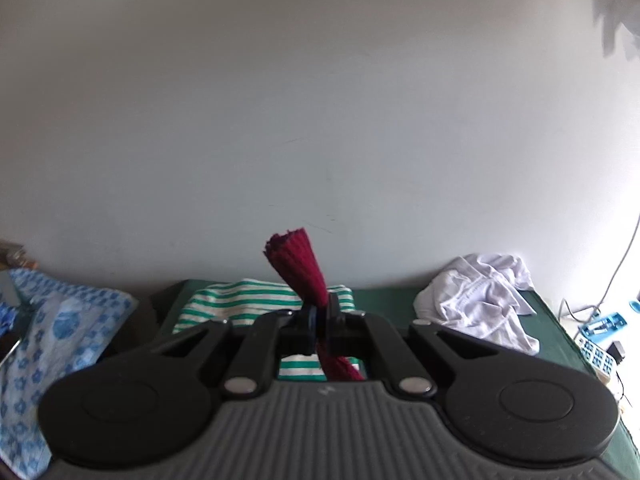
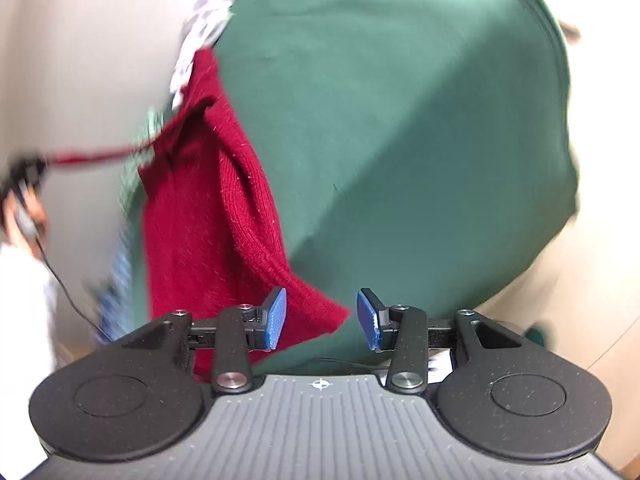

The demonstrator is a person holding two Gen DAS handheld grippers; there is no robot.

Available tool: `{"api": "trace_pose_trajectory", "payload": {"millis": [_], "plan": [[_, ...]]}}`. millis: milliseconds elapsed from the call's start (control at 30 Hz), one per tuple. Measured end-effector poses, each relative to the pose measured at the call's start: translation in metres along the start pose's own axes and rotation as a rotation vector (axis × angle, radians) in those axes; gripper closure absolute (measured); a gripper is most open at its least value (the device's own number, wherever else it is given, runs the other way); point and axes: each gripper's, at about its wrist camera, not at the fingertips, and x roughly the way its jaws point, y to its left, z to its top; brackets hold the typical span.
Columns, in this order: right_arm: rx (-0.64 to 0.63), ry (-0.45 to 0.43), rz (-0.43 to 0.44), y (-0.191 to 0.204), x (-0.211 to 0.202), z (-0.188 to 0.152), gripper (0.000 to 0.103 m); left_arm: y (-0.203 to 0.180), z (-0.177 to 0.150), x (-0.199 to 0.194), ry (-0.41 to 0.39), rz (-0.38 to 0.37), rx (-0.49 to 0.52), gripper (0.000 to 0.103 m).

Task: Fold clothes
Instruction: 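Hold the sweater raised with the left gripper while the right gripper moves to the hem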

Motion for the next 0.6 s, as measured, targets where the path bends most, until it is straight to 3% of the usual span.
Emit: {"api": "trace_pose_trajectory", "payload": {"millis": [100, 133, 167, 200, 333, 433, 600], "plan": [[0.155, -0.009, 0.061, -0.011, 0.018, -0.012, 0.057, -0.002, 0.004, 0.006, 0.010, -0.031, 0.011, 0.103], [0.205, -0.009, 0.081, -0.014, 0.024, -0.016, 0.064, -0.001, 0.005, 0.007, 0.012, -0.037, 0.014, 0.103], [0.233, -0.017, 0.095, -0.015, 0.027, -0.019, 0.093, -0.001, 0.007, 0.007, 0.010, -0.043, 0.014, 0.103], [0.230, -0.046, 0.097, -0.012, 0.023, -0.021, 0.097, 0.001, 0.011, 0.006, 0.005, -0.048, 0.013, 0.103], [0.020, -0.232, 0.130, 0.026, -0.016, -0.025, 0.099, 0.012, 0.025, -0.001, -0.018, -0.074, -0.011, 0.103], [-0.088, -0.186, 0.189, 0.047, -0.023, -0.029, 0.099, 0.026, 0.033, -0.005, -0.037, -0.074, -0.028, 0.103], [-0.218, -0.098, 0.050, 0.067, 0.006, -0.041, 0.098, 0.040, 0.033, -0.003, -0.027, -0.063, -0.040, 0.103]]}}
